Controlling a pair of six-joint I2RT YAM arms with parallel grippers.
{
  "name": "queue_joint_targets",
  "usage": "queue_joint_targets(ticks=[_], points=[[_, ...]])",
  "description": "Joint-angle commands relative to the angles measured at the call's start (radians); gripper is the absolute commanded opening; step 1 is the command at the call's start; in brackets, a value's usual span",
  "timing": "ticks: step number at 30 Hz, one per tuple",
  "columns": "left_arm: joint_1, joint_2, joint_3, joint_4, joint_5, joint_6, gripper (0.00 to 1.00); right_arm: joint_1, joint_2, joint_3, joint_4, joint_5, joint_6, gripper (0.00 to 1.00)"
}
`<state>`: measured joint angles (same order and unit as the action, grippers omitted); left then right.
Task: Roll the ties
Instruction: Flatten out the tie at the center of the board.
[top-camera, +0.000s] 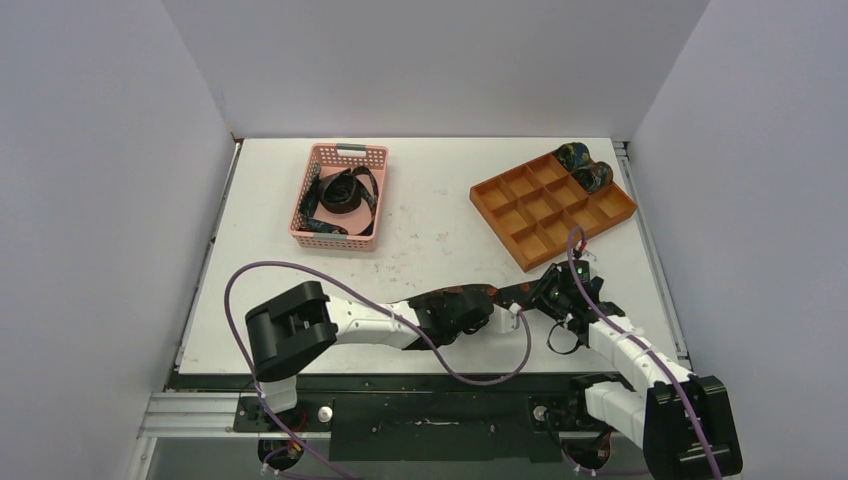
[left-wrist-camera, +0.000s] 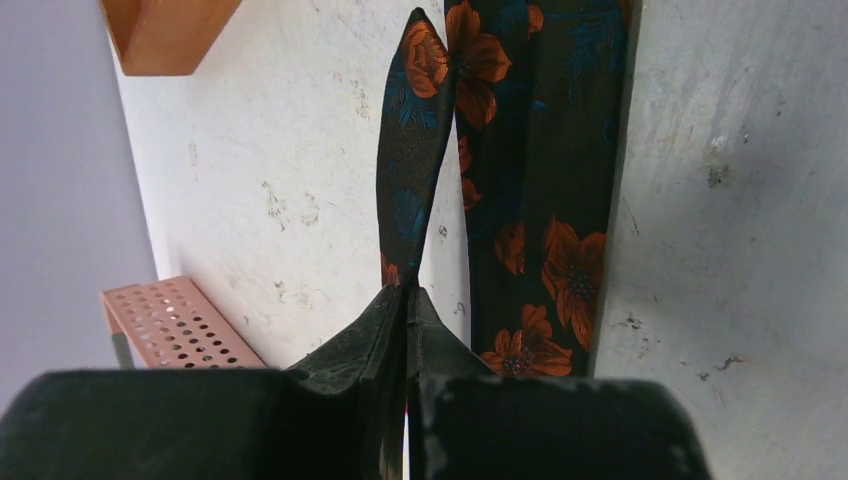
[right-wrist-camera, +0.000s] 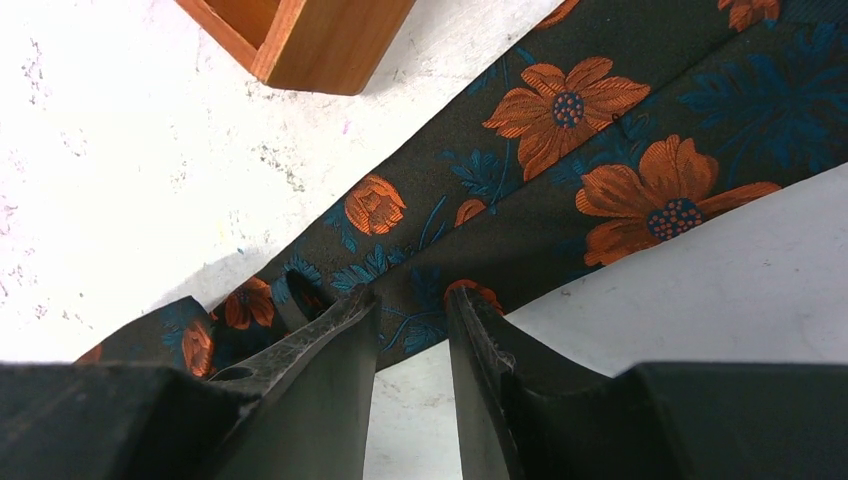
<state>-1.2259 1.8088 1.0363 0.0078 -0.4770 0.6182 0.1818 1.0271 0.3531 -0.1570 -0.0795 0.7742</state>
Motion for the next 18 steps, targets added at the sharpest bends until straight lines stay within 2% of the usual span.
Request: queue_joint_targets(ticks=[1,18], points=[[-0.033,0.025,0.048,0.078,-0.092,0.105,0.00,-0.017,-0.011,0.009,0.045,0.001,0.002,0.32],[-0.124,0.035,-0.080,0.175,-0.104,0.244,0.00,-0.041,-0.024,0.016,0.044,-0.023,0.012,0.35]])
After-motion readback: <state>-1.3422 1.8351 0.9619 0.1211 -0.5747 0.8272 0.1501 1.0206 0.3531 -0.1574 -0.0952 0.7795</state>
